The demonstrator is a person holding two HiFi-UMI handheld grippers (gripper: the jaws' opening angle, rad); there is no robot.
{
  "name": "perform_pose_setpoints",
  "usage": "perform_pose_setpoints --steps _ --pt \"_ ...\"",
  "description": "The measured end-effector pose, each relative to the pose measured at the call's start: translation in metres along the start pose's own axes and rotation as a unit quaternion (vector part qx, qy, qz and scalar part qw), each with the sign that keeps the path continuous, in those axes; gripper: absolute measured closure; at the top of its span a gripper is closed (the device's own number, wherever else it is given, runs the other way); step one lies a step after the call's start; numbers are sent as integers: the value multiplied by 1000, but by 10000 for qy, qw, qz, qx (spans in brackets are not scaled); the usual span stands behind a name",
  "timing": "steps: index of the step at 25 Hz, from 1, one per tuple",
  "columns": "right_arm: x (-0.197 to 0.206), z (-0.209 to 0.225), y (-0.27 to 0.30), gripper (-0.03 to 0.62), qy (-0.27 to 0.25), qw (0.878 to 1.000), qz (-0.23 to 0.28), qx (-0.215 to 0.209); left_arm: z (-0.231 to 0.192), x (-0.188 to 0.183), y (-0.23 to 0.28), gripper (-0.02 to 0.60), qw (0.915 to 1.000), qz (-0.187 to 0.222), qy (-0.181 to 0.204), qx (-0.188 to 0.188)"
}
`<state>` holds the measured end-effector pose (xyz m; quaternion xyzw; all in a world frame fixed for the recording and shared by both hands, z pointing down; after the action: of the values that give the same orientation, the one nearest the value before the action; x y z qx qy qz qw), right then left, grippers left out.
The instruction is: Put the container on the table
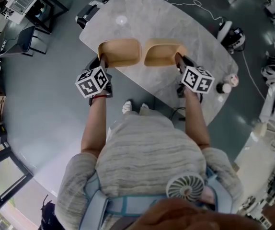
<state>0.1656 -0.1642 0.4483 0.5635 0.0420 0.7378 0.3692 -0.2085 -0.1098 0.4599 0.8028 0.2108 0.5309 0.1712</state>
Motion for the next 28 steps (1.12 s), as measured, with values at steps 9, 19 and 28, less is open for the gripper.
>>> perform_pose_setpoints --steps 9,19,28 --pt "3 -6 31 591 1 9997 -202 169 -26 -6 19 545 9998 -202 -41 -18" --pt "19 14 54 591 72 9975 -516 474 -33 3 45 545 9990 -431 54 -57" --pt "42 40 74 591 243 9930 -918 695 -36 16 62 545 9977 -663 76 -81"
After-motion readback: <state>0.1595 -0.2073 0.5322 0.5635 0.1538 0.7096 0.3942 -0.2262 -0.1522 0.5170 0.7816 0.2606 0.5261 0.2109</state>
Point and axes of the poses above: the fingertips, and each gripper's own axes: y forward along the fingers, z to its right, x out of its underside, the point moved 7 cm from there along -y, backward along the fingers, and after that the axes turned 2 degrees about -y, right-handed, at the moved point
